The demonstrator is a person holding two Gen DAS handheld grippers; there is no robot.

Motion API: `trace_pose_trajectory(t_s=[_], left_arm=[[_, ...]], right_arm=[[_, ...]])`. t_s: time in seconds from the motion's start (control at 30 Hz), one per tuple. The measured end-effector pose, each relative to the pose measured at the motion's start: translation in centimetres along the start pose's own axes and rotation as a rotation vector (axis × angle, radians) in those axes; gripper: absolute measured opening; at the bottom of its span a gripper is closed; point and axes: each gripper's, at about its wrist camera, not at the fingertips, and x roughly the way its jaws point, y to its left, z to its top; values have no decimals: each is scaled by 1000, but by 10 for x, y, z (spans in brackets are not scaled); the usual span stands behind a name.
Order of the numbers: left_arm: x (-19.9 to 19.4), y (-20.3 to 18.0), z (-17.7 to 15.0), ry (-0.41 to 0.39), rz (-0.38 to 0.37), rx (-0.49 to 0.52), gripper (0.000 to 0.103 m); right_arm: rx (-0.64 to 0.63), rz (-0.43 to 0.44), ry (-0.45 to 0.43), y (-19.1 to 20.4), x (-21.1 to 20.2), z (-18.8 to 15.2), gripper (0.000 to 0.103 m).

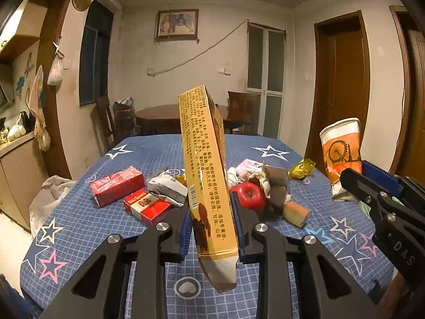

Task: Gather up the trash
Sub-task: 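Carry the snack box and paper cup in both grippers over the green bin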

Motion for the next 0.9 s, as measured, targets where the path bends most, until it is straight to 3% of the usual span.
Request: trace_pose_trajectory(t_s=[0.4, 0.9], left_arm=[[-17, -23, 3, -1, -22, 19, 28], [-1, -69, 10, 11, -78, 73, 28]], right_arm=[[19, -8, 19, -1, -15, -6, 33], [57, -63, 18, -27, -29, -6, 33]])
